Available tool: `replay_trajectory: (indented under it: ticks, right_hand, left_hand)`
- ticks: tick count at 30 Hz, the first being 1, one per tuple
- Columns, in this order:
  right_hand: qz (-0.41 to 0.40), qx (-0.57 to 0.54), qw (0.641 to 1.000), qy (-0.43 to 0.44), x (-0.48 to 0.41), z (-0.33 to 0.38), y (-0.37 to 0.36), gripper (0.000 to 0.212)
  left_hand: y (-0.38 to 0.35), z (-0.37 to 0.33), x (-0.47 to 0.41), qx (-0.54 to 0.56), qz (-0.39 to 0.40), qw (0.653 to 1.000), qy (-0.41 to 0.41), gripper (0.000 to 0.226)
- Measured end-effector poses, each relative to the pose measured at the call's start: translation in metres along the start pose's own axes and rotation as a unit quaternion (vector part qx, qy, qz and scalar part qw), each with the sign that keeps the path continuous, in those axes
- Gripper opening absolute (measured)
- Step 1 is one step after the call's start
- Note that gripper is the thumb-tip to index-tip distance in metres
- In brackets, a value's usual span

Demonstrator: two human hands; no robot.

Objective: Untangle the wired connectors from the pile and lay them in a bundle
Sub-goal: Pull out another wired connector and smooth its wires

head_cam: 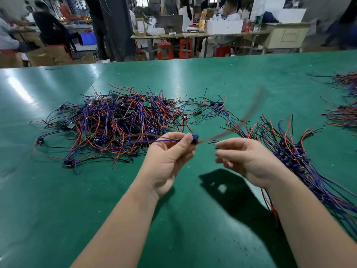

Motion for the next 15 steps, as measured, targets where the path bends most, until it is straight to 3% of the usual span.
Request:
replay_trajectory:
  ticks: [3,5,7,9,12,15]
  right_hand:
    - [0.081,-0.016,0.996,-0.016,0.007,-0.010,-0.024,0.022]
    - [0.088,-0.063,0.994,0.000,0.006,-0.010,-0.032,0.020]
    - [0.063,-0.095,0.993,0.013,0.004,-0.009,-0.030,0.011]
    - [0.025,-0.069,0.997,0.013,0.002,-0.009,-0.023,0.012]
    - [0.003,0.034,0.999,-0.017,0.003,-0.015,-0.016,0.030]
    - [0.020,0.053,0.998,-0.029,0.003,-0.017,-0.018,0.038]
  left_hand:
    - [0.011,-0.007,0.004,-0.115,-0.129,0.978,-0.118,0.019]
    - [0.003,-0.011,0.009,-0.212,-0.135,0.950,-0.187,0.025]
    - [-0.007,-0.008,0.013,-0.233,-0.112,0.941,-0.216,0.026]
    - [-0.011,-0.002,0.016,-0.216,-0.107,0.947,-0.212,0.027]
    - [-0.012,0.007,0.017,-0.210,-0.120,0.954,-0.178,0.028]
    - [-0.008,0.013,0.013,-0.067,-0.133,0.983,-0.107,0.030]
Point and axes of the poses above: each hand's wrist, its own x-axis away from the middle knuckle, its own y-axis out of the back of the hand, z = x × y, the point moved 6 cm from there along -x, towards the middle knuckle, and after that the axes turned 12 degrees about -x, right-handed, at the moved point
